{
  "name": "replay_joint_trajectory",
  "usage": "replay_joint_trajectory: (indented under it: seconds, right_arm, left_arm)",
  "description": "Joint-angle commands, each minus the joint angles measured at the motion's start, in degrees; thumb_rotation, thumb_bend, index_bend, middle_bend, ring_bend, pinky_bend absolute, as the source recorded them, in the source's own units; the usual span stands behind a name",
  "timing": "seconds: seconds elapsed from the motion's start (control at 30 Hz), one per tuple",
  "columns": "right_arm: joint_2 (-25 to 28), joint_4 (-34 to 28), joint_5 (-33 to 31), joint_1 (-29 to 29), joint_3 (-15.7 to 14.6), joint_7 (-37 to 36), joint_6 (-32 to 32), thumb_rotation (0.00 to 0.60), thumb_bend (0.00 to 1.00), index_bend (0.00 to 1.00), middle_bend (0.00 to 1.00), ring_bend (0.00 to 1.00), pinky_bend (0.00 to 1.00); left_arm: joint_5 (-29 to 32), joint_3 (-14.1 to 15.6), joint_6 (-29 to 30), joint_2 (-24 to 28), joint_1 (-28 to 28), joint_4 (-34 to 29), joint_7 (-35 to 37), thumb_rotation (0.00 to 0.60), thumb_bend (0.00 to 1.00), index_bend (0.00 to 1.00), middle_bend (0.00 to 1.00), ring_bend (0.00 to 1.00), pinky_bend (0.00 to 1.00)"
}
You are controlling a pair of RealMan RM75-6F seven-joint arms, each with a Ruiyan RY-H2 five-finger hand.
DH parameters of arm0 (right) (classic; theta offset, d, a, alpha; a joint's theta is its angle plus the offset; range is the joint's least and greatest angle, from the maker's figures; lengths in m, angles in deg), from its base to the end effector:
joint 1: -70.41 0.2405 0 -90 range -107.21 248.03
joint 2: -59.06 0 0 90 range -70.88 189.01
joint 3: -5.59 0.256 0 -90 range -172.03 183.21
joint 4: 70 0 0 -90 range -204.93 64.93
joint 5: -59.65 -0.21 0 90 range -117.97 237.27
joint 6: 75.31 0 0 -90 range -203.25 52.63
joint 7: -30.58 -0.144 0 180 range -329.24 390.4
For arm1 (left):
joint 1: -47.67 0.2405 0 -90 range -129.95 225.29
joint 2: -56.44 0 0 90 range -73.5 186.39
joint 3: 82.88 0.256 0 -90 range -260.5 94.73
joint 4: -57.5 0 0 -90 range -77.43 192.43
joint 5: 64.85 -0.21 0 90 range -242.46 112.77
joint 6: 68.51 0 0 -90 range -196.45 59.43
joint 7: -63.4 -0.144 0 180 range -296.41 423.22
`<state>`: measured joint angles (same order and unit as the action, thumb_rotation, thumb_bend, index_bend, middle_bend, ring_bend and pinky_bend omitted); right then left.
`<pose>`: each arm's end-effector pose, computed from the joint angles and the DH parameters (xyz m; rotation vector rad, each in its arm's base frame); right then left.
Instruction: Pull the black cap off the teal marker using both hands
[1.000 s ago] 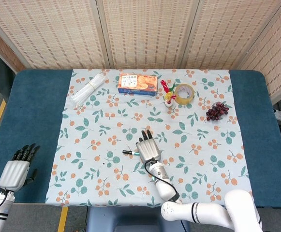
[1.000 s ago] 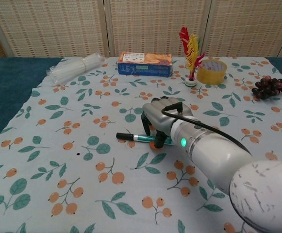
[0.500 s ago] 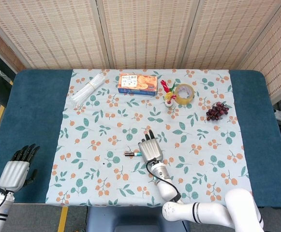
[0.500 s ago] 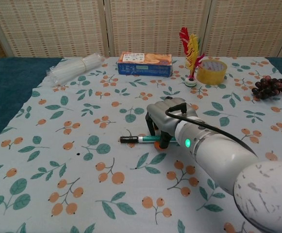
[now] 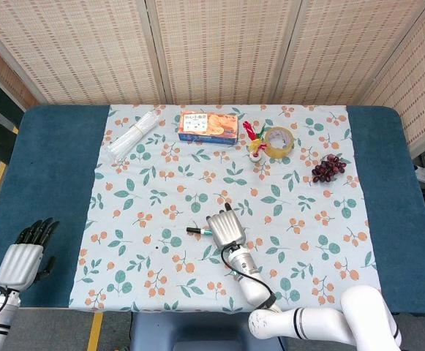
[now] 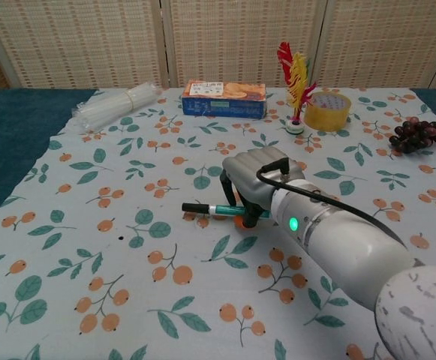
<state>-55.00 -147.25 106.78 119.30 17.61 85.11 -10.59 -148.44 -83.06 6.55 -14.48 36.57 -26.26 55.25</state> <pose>-0.0738 -0.3042 -0.1244 1.9141 -0.7635 0.6952 -0.3280 0.2060 0.1079 -1.5876 -0.8673 -0.6958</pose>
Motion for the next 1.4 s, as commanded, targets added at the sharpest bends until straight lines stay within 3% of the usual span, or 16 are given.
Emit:
replay_joint_trajectory:
  seconds: [0.03,0.17,0.27,0.37,0.47,0.6,0.83,1.07,1.2,1.4]
  right_arm:
    - [1.26,0.43,6.66,-1.21,-2.53,-5.96,-0.03,0.6,0.36,0.84,0.75,0.52,0.26]
    - [3.83,3.84,18.44,-4.37,-7.59,-19.38,1.38,0.6,0.38,0.88,0.79,0.53,0.26]
    - [6.17,4.41,22.78,-5.84,-8.84,-26.39,1.87,0.6,0.39,0.9,0.8,0.55,0.26]
    - [9.23,2.74,25.96,-6.87,-8.54,-32.61,2.87,0.6,0.39,0.9,0.8,0.55,0.26]
    - [12.11,1.6,28.33,-8.02,-7.54,-39.27,4.28,0.6,0.39,0.9,0.8,0.55,0.26]
    - [14.38,2.1,28.65,-9.65,-5.69,-49.08,4.47,0.6,0.39,0.9,0.8,0.55,0.26]
    - [16.46,2.28,28.9,-10.35,-1.6,-65.24,2.63,0.6,0.39,0.91,0.8,0.55,0.26]
    - [12.93,6.88,36.3,-10.1,-1.8,-80.1,6.28,0.6,0.4,0.91,0.8,0.55,0.26]
    - [9.78,9.53,37.67,-9.78,-1.95,-82.91,7.1,0.6,0.4,0.91,0.8,0.55,0.26]
    - [6.18,11.11,38.01,-8.82,-1.78,-79.6,6.43,0.6,0.4,0.91,0.8,0.55,0.26]
  left_arm:
    - [-0.29,0.18,0.15,0.09,0.07,-0.1,0.06,0.6,0.46,0.0,0.0,0.0,0.14]
    - [-1.89,0.78,1.03,0.41,0.25,-0.29,0.86,0.6,0.46,0.0,0.0,0.0,0.14]
    - [-4.33,1.4,2.21,-0.08,0.19,0.25,2.61,0.6,0.46,0.0,0.0,0.0,0.15]
    - [-6.84,2.38,0.94,0.57,-1.08,-0.93,6.41,0.6,0.46,0.0,0.0,0.02,0.21]
    - [-9.55,2.61,-0.07,2.15,-3.08,-4.5,10.27,0.6,0.46,0.0,0.02,0.11,0.33]
    - [-9.8,0.52,-0.2,2.59,-5.23,-10.5,13.8,0.6,0.46,0.04,0.15,0.23,0.49]
    - [1.22,-5.56,-7.64,3.37,-10.26,-22.57,13.0,0.6,0.46,0.12,0.32,0.34,0.59]
    - [17.84,-13.82,-12.94,1.12,-16.27,-28.63,10.82,0.6,0.46,0.21,0.49,0.43,0.67]
    - [24.83,-16.82,-14.23,0.73,-18.53,-30.85,10.78,0.6,0.46,0.26,0.58,0.49,0.72]
    - [29.96,-18.46,-15.76,2.42,-20.2,-33.89,10.84,0.6,0.46,0.31,0.65,0.55,0.76]
